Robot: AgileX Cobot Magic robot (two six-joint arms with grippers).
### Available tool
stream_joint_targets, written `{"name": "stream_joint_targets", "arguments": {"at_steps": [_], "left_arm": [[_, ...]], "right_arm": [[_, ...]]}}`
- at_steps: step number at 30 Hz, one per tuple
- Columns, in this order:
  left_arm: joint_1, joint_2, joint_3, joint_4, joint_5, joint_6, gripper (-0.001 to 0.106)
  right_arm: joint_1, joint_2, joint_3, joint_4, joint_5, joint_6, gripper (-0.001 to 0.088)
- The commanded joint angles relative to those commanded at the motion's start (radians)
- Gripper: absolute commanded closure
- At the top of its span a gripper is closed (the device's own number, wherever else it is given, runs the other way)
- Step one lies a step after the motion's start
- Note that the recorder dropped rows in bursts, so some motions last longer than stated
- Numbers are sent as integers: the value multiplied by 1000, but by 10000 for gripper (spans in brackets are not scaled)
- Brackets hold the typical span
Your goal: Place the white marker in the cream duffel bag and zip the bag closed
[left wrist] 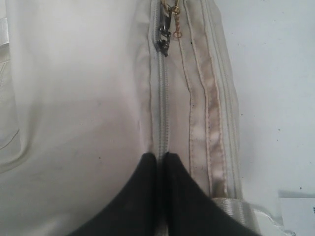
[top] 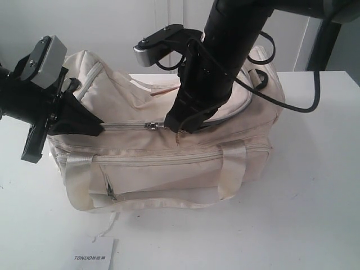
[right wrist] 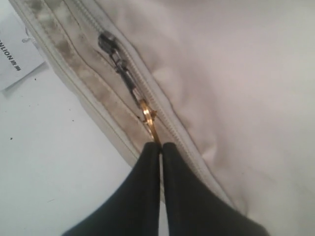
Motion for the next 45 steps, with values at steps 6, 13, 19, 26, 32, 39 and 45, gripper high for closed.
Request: {"name": "stream_joint_targets", "arguments": {"at_steps": [6, 13, 19, 26, 32, 39, 45], "left_arm": [[0, 0, 0, 0, 0, 0, 1053], [0, 0, 0, 0, 0, 0, 1053], [0, 0, 0, 0, 0, -2, 1053], [0, 0, 0, 0, 0, -2, 1053], [0, 0, 0, 0, 0, -2, 1053], [0, 0, 0, 0, -2, -2, 1053], [0, 0, 0, 0, -2, -2, 1053]], "right_arm": [[-11, -2, 0, 0, 0, 0, 868], [-11, -12, 0, 0, 0, 0, 868], [-11, -12, 0, -5, 0, 0, 868], [-26, -12, 0, -17, 0, 0, 868], [-49, -23, 0, -8, 0, 0, 868], [-49, -23, 0, -4, 0, 0, 868], [-51, -23, 0, -14, 0, 0, 868]]}}
